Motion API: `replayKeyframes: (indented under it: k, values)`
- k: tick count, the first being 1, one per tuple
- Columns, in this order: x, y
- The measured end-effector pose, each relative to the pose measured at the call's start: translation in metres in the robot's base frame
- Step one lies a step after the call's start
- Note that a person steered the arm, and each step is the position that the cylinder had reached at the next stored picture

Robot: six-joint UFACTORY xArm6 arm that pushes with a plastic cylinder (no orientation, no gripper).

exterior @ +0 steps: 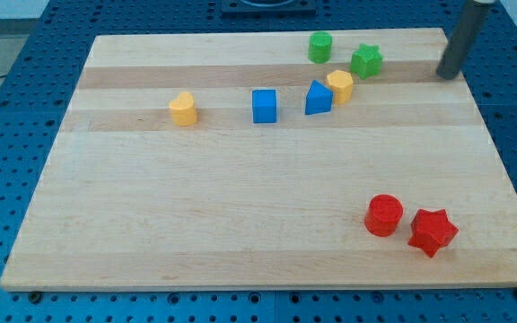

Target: Move the yellow hexagon right to the blue triangle

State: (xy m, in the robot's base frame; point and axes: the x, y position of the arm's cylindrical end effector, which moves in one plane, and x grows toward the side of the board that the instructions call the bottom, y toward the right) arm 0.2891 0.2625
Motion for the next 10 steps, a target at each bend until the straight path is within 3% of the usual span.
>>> replayKeyframes:
  k: [2, 3, 4, 5, 8, 10]
  values:
    - [-0.071, -0.090]
    - [-0.065, -0.180]
    - [-0.012, -0.191]
    - [0.004, -0.178]
    - [-0.001, -0.176]
    - [0.028, -0.167]
